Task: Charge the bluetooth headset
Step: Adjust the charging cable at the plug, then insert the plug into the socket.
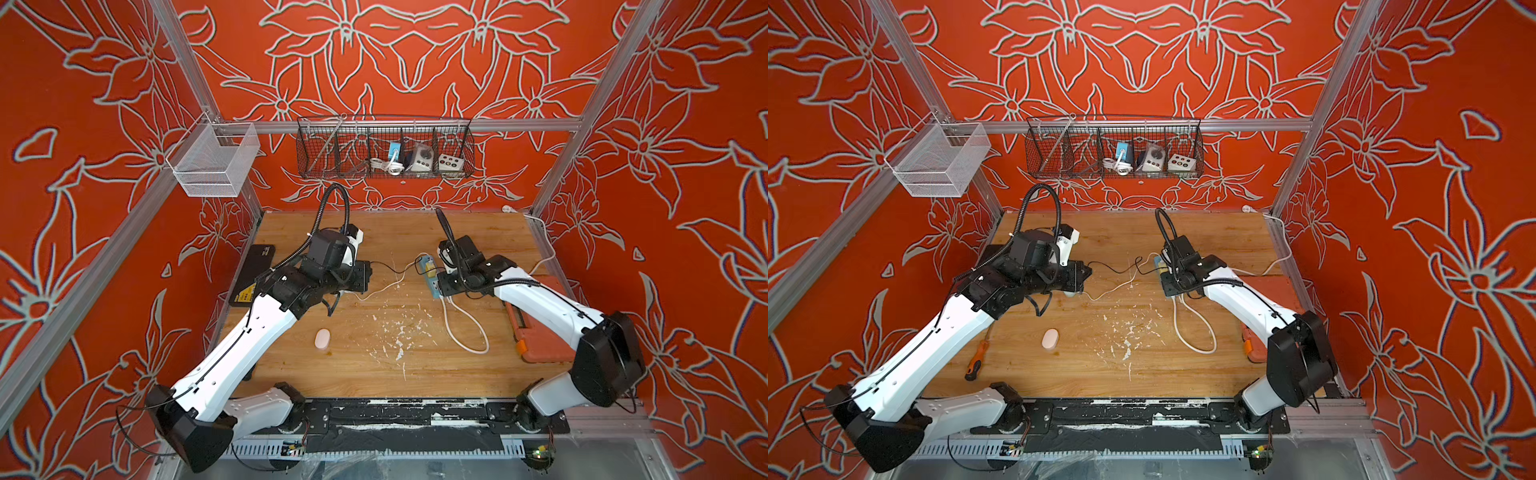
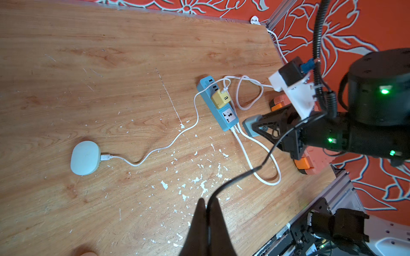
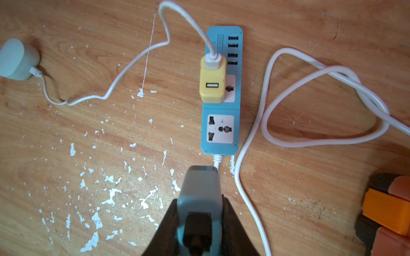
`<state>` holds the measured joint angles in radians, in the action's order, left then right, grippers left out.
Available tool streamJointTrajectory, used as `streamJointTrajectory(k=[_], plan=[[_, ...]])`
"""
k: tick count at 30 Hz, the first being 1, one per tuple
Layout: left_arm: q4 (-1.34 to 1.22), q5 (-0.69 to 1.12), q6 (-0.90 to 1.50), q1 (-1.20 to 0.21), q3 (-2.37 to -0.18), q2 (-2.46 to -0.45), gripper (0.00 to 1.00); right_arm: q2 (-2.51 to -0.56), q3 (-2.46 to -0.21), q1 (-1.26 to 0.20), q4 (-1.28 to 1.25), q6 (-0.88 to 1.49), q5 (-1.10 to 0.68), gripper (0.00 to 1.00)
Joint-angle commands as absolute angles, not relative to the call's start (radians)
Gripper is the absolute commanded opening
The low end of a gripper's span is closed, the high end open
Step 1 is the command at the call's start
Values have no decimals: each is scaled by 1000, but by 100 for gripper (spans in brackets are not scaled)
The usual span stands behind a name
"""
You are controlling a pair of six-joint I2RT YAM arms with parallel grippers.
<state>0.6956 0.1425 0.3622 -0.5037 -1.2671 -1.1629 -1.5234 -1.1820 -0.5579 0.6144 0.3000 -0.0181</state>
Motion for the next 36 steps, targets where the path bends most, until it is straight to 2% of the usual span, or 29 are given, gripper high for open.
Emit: streamJointTrajectory(k=[1,16,36], plan=[[714,167,370,-499,-1281,-1175,0,-1547,-1223,-540,574,283,-25,5],[687,185,386,-495,-1253,-1205,0,-1649,-1269,-515,561,244,-78,4],[666,202,395,-488,-1221,-1212,0,-1724,-1292,-511,555,216,-50,3]])
